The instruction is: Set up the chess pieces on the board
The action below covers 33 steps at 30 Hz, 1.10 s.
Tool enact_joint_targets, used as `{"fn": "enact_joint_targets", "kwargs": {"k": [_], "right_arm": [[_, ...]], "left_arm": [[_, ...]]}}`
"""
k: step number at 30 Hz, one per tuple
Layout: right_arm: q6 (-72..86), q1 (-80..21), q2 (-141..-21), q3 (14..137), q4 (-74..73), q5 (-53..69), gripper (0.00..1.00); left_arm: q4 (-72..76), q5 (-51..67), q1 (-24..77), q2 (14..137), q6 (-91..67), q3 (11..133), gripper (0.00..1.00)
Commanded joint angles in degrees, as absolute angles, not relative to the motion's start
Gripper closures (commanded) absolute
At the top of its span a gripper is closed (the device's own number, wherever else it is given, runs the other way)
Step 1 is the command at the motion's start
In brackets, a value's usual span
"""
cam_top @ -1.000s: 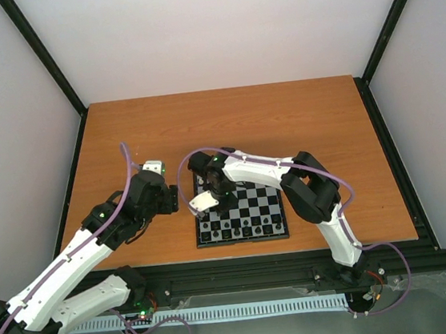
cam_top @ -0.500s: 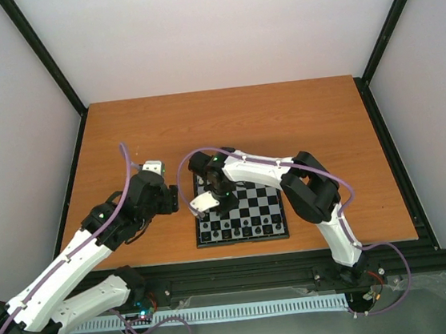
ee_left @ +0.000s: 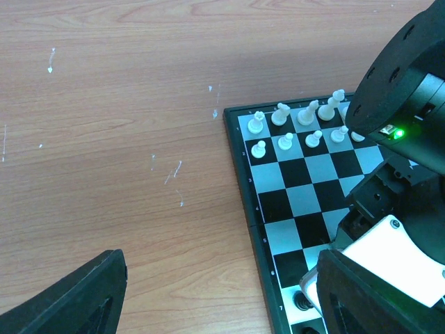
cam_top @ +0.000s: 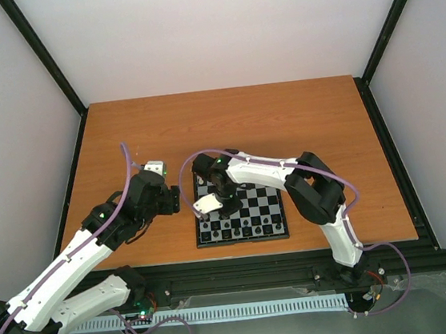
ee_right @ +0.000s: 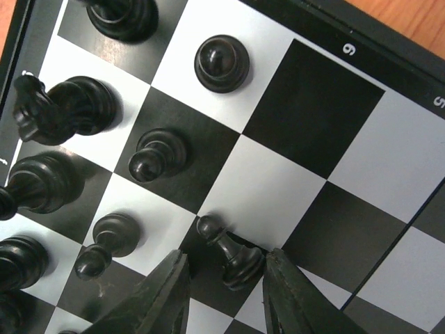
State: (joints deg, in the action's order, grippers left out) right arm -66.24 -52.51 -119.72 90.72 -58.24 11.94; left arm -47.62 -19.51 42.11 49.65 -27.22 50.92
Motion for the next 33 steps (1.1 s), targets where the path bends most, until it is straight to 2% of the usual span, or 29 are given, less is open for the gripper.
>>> {"fn": "enact_joint_targets", "kwargs": {"k": [1,20,33], "right_arm": [[-64.4,-53.4,-119.1,88.8,-57.6,10.5,0.72],[-66.9,-53.5,-118.6,86.2,-55.7,8.7,0.73],[-65.2,-53.5,-117.4,85.0,-55.7,9.0,0.81]], "left_arm": [[-45.5,-17.7,42.2,49.6,-26.9,51.2,0.23],[-45.2,-17.3,42.2,49.4,-26.7,51.2,0.23],[-45.2,-17.1,42.1,49.6,-26.6,51.1,0.23]]}}
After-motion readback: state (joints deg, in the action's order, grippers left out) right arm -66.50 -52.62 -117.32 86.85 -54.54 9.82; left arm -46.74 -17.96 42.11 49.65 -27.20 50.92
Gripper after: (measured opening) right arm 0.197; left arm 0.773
